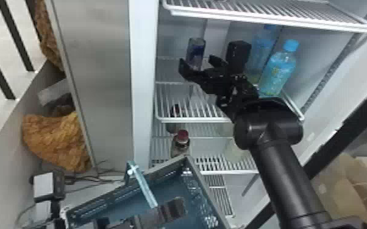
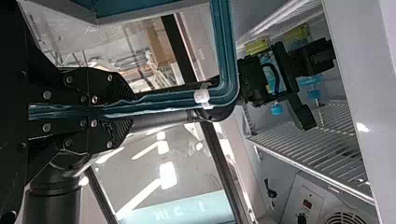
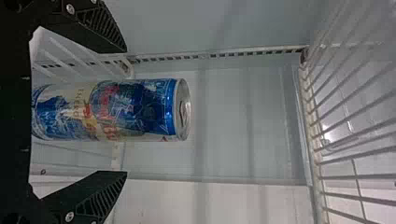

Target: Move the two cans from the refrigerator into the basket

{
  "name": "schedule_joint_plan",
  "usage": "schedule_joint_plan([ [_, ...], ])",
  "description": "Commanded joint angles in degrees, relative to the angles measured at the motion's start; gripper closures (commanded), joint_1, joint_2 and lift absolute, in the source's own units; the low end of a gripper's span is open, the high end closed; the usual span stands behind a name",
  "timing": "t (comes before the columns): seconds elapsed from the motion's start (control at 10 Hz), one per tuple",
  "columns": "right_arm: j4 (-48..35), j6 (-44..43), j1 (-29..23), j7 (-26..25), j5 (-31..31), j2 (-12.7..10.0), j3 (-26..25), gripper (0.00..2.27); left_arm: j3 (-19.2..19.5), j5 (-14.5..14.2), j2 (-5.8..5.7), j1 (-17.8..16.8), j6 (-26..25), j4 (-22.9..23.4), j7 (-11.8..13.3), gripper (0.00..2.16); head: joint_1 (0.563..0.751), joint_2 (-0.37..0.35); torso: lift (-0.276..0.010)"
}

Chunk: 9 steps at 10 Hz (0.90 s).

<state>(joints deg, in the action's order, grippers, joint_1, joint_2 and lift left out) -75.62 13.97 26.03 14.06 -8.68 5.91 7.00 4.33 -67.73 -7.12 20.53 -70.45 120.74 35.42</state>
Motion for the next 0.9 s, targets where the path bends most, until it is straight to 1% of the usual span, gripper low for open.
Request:
schedule_joint_plan([
  [0.0,1.58,-0.19,1.39,-0.18,0.00,-0.02,0.89,0.10,-0.10,-0.03,-0.09,-0.14,0.00,-0.02,0.00,1.20,0.692,-0.178,-0.035],
  [0.2,2.43,-0.19,2.10,-0.35,0.00,-0.02,1.23,0.11,-0.10,-0.03,-0.09,-0.14,0.00,-0.16,0.00,1.20,0.688,-0.169,-0.035],
  [0.3,2.57,0.09,2.10,-0.44,-0.12,-0.02,1.23,0.18,-0.10,-0.03,0.00,-0.14,0.00,-0.16,0.00,1.20,0.686,-0.168,-0.035],
  [0.4,2.85,1.36,2.38,-0.44,-0.46,-0.02,1.23,0.54,-0.21,-0.03,0.00,-0.28,0.00,-0.16,0.00,1.20,0.687,-0.168,-0.035],
  [0.5,2.71,1.92,2.52,-0.44,-0.23,-0.02,1.35,0.98,-0.21,-0.14,0.00,-0.28,0.00,-0.16,0.00,1.20,0.688,-0.168,-0.035],
  [0.6,2.43,1.92,2.38,-0.53,-0.12,-0.02,1.46,1.21,-0.21,-0.14,0.00,-0.28,0.14,-0.16,0.00,1.20,0.689,-0.168,-0.035],
  [0.8,2.00,1.64,2.24,-0.62,0.22,0.07,1.46,1.22,-0.21,-0.14,0.00,-0.14,0.14,-0.16,0.00,1.20,0.689,-0.167,-0.035],
])
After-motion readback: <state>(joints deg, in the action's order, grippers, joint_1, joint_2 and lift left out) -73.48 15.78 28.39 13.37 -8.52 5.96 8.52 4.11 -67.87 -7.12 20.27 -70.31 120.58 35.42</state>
